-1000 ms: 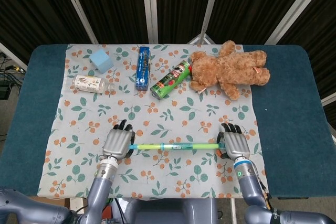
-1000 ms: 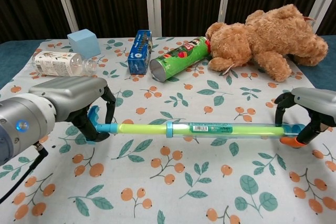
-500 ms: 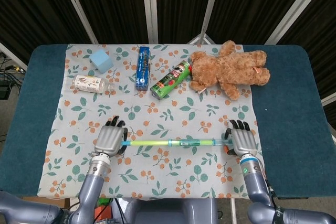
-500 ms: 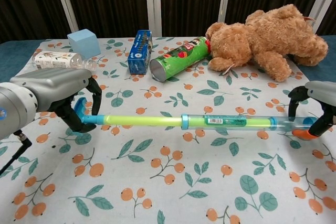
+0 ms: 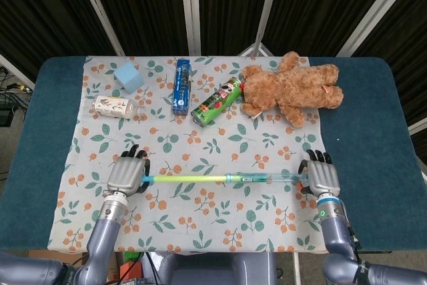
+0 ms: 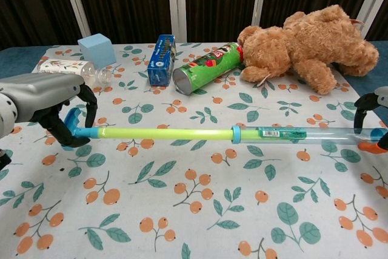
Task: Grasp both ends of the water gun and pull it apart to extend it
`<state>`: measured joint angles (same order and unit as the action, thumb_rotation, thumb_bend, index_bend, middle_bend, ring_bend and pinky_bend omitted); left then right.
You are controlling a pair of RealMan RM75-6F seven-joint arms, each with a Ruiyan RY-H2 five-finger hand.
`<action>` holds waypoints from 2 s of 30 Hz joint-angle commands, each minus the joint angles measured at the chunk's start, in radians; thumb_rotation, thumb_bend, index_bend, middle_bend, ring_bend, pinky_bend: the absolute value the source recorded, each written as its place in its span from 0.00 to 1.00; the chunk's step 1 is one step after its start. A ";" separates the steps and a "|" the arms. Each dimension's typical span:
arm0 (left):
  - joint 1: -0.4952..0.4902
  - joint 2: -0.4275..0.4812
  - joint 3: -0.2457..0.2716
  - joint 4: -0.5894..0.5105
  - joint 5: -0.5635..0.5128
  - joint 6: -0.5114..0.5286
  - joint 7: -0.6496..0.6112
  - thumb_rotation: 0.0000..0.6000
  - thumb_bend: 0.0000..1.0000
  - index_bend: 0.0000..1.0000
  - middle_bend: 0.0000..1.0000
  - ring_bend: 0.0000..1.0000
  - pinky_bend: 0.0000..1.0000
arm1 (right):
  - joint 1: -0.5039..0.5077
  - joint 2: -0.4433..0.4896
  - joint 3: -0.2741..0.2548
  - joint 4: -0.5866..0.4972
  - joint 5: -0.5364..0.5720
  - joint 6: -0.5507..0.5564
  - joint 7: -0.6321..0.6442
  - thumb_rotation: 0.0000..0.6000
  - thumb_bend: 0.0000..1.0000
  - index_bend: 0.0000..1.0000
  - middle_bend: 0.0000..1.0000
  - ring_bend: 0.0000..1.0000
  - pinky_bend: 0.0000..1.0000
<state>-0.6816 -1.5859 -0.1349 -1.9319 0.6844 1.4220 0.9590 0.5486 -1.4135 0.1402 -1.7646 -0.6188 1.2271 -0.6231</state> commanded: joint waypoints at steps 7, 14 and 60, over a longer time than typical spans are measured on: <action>0.014 0.060 0.030 -0.014 0.029 -0.019 -0.024 1.00 0.46 0.69 0.22 0.08 0.22 | -0.005 0.021 0.005 0.013 0.003 -0.009 0.013 1.00 0.39 0.76 0.13 0.00 0.00; 0.024 0.098 0.044 -0.013 0.042 -0.038 -0.049 1.00 0.46 0.69 0.22 0.08 0.22 | -0.007 0.036 0.008 0.023 0.007 -0.016 0.021 1.00 0.39 0.76 0.13 0.00 0.00; 0.285 0.351 0.283 -0.019 0.615 0.041 -0.515 1.00 0.13 0.12 0.05 0.02 0.12 | -0.207 0.287 -0.136 -0.146 -0.502 0.033 0.382 1.00 0.38 0.00 0.00 0.00 0.00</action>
<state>-0.4852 -1.2976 0.0672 -1.9718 1.1488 1.3909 0.5585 0.4182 -1.2043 0.0608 -1.8656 -0.9720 1.2076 -0.3449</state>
